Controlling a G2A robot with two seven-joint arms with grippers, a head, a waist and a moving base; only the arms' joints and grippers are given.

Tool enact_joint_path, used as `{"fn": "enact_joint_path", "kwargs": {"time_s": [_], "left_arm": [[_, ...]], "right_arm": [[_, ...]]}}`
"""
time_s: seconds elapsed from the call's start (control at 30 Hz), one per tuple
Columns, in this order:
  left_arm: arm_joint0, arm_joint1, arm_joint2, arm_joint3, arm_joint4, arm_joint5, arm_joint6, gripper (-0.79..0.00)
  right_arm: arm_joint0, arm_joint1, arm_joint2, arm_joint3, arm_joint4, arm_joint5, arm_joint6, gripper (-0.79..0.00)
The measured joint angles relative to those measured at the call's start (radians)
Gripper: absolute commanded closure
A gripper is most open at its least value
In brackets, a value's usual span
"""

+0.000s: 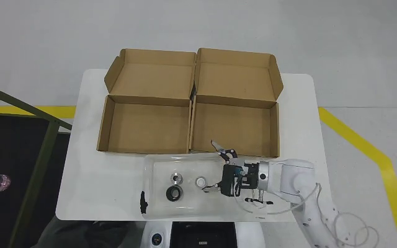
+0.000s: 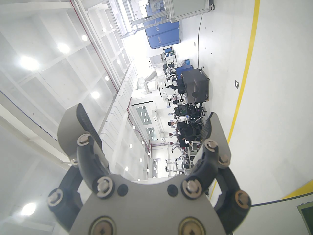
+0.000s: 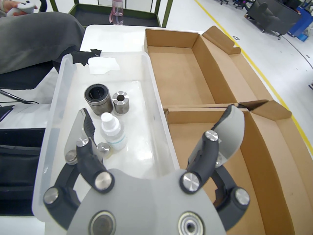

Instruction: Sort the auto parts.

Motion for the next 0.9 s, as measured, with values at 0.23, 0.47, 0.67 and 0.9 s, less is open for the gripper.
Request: {"fn": "enact_joint_path", "kwargs": {"time_s": [0.23, 0.47, 0.67, 0.9], "left_arm": [[0.0, 0.0, 0.0, 0.0, 0.0, 0.0, 0.0, -0.785], [0.0, 0.0, 0.0, 0.0, 0.0, 0.0, 0.0, -0.785], [0.0, 0.0, 0.0, 0.0, 0.0, 0.0, 0.0, -0.785], [0.0, 0.0, 0.0, 0.0, 0.0, 0.0, 0.0, -0.785]], "right_arm": [[0.059, 0.011, -0.088, 0.015, 0.04, 0.0, 0.076, -0.785], [0.095, 0.031, -0.171, 0.031, 0.072, 0.0, 0.167, -0.785], [0.107, 0.054, -0.202, 0.043, 0.113, 0.0, 0.248, -0.785], [0.114, 0.077, -0.205, 0.06, 0.16, 0.0, 0.289, -0.742]]}}
